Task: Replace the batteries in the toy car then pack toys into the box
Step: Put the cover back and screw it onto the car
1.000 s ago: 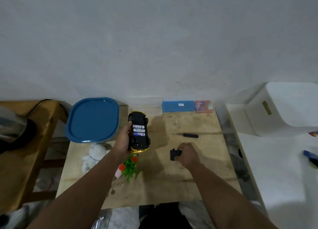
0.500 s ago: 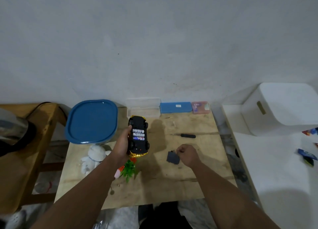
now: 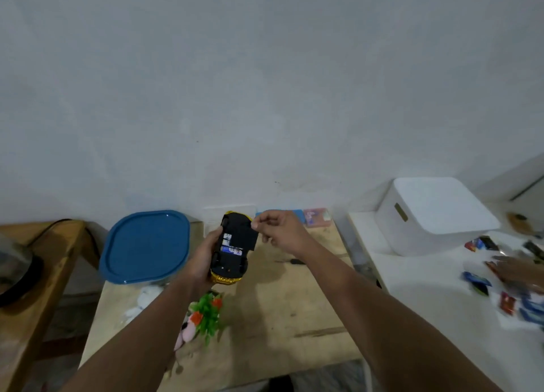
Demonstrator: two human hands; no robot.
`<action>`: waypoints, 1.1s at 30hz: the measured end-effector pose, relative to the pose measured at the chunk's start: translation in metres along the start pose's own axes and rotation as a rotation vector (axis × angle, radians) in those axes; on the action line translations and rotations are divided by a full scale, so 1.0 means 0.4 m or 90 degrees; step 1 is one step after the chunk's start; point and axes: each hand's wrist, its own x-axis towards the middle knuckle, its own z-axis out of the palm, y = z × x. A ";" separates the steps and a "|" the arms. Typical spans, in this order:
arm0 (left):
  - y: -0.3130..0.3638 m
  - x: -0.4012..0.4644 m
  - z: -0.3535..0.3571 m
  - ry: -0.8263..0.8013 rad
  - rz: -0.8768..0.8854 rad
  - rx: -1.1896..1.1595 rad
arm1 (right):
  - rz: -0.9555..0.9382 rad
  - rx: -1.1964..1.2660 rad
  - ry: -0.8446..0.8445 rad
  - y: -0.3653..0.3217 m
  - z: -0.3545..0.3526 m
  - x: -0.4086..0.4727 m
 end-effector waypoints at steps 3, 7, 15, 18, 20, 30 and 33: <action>0.010 -0.008 0.026 -0.013 0.010 0.021 | 0.003 -0.005 0.001 -0.012 0.012 -0.013; 0.010 -0.008 0.039 -0.029 0.014 0.010 | 0.007 0.016 0.007 -0.017 0.015 -0.021; 0.007 0.010 0.043 -0.058 0.011 -0.006 | -0.021 -0.004 0.017 -0.032 0.006 -0.023; 0.010 0.012 0.048 -0.059 0.012 -0.010 | -0.019 -0.006 0.016 -0.035 -0.001 -0.021; 0.011 0.014 0.050 -0.053 0.008 -0.015 | -0.018 -0.002 0.016 -0.037 -0.002 -0.020; 0.013 0.023 0.042 -0.059 0.015 -0.008 | -0.056 -0.037 0.026 -0.040 0.002 -0.018; 0.012 0.020 0.036 -0.057 0.017 0.006 | -0.068 -0.070 0.019 -0.038 0.000 -0.019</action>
